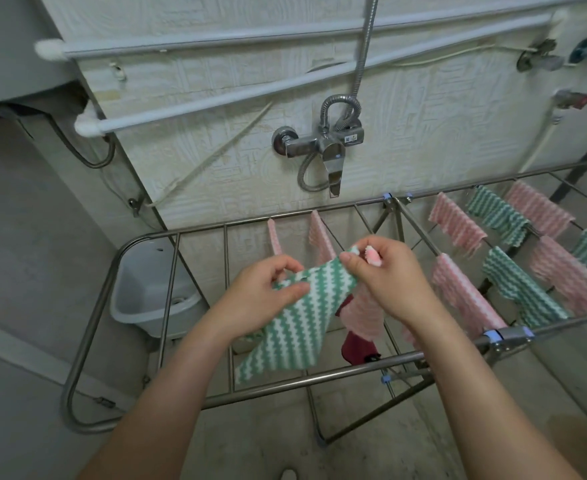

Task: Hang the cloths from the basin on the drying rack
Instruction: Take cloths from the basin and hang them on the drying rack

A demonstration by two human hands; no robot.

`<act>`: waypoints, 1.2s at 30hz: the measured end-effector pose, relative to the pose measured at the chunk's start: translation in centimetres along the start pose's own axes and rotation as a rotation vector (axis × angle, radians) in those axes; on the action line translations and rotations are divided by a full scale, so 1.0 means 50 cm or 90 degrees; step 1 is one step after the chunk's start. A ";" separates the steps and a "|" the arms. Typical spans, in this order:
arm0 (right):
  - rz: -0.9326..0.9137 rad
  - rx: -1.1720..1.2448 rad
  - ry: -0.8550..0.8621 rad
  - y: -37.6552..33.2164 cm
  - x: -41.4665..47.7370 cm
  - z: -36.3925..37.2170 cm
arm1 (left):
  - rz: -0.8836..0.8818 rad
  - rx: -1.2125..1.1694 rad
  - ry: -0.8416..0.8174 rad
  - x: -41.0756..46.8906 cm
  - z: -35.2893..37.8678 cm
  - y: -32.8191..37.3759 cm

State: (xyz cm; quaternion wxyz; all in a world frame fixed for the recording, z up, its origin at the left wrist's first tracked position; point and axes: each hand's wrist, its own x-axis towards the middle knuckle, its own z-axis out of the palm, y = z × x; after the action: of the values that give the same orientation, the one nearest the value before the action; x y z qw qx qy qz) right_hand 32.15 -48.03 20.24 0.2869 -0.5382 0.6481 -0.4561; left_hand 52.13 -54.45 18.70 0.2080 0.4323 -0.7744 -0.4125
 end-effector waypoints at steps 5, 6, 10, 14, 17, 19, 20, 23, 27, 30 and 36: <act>-0.029 -0.026 0.025 0.018 -0.020 0.009 | 0.014 0.152 0.047 -0.027 -0.021 -0.034; -0.019 0.005 0.024 0.021 -0.022 0.012 | 0.005 0.126 0.060 -0.032 -0.022 -0.043; 0.021 0.049 0.032 0.033 -0.027 0.012 | -0.055 -0.136 0.094 -0.056 -0.029 -0.057; 0.009 0.062 0.018 0.021 -0.034 -0.003 | -0.104 -0.429 0.081 -0.080 -0.050 -0.059; 0.066 0.218 -0.025 0.013 -0.036 -0.010 | -0.136 -0.554 0.098 -0.084 -0.048 -0.053; 0.118 0.228 -0.050 0.025 -0.027 0.000 | -0.205 -0.549 0.140 -0.074 -0.032 -0.057; 0.149 0.199 -0.053 0.037 -0.021 0.011 | -0.253 -0.521 0.151 -0.066 -0.020 -0.062; 0.237 0.069 -0.019 0.104 -0.004 0.063 | -0.397 -0.479 0.153 -0.037 0.030 -0.099; 0.286 -0.073 0.022 0.189 0.028 0.129 | -0.497 -0.455 0.157 0.014 0.077 -0.165; 0.263 -0.110 0.059 0.196 0.046 0.146 | -0.505 -0.482 0.202 0.032 0.088 -0.175; 0.265 -0.133 0.129 0.190 0.095 0.178 | -0.520 -0.453 0.247 0.077 0.097 -0.200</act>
State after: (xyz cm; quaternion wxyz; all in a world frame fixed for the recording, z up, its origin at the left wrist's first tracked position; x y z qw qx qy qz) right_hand 34.46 -55.04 8.55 0.2510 -0.3717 0.8138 -0.3696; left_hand 51.74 -58.31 7.62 0.3030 0.6676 -0.3060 -0.6074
